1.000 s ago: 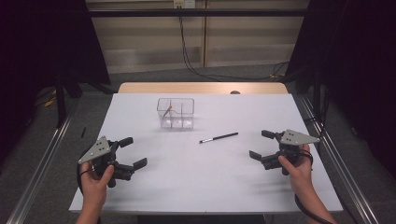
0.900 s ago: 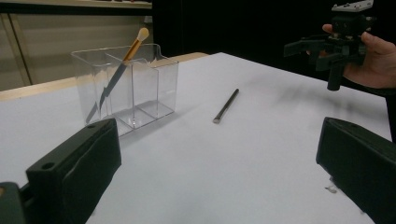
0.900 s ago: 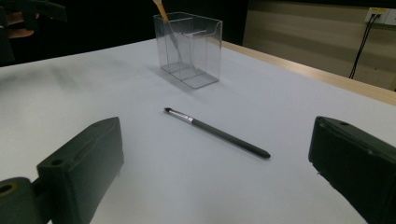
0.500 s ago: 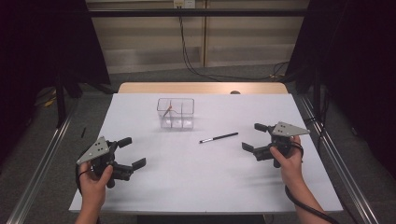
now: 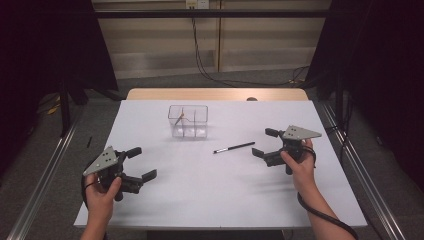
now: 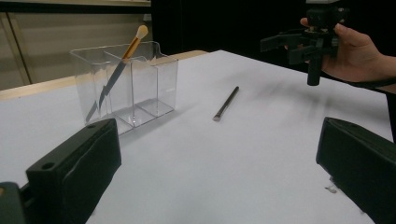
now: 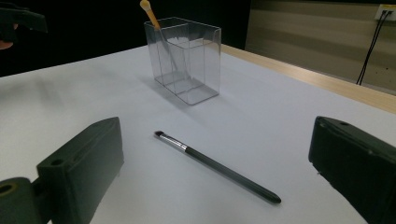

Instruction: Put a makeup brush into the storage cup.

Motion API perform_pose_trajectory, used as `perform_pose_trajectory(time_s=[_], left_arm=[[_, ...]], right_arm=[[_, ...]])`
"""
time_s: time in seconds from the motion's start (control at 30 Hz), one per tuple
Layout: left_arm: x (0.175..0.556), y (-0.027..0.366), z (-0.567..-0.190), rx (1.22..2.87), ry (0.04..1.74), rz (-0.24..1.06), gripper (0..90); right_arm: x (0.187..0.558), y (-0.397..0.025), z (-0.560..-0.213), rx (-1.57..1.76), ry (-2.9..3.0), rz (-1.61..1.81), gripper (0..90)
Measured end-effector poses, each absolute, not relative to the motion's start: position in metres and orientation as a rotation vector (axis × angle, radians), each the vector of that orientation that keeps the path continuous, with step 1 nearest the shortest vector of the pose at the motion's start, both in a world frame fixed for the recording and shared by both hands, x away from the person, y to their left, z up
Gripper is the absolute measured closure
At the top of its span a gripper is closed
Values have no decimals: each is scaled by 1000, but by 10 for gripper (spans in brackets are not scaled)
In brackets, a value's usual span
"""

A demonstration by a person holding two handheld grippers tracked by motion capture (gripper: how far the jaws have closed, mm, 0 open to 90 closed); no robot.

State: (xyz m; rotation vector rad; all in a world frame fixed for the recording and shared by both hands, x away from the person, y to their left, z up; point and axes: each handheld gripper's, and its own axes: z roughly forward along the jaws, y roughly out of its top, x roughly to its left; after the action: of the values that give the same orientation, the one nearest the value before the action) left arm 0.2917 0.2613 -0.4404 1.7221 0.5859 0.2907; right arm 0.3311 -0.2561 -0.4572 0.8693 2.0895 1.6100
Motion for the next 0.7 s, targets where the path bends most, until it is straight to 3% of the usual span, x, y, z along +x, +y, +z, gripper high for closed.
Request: perform_pose_trajectory(time_s=[0.7], left_arm=[[292, 261, -441, 1716, 581, 286, 0]], right_arm=[[359, -246, -459, 900, 2081, 1617, 28]])
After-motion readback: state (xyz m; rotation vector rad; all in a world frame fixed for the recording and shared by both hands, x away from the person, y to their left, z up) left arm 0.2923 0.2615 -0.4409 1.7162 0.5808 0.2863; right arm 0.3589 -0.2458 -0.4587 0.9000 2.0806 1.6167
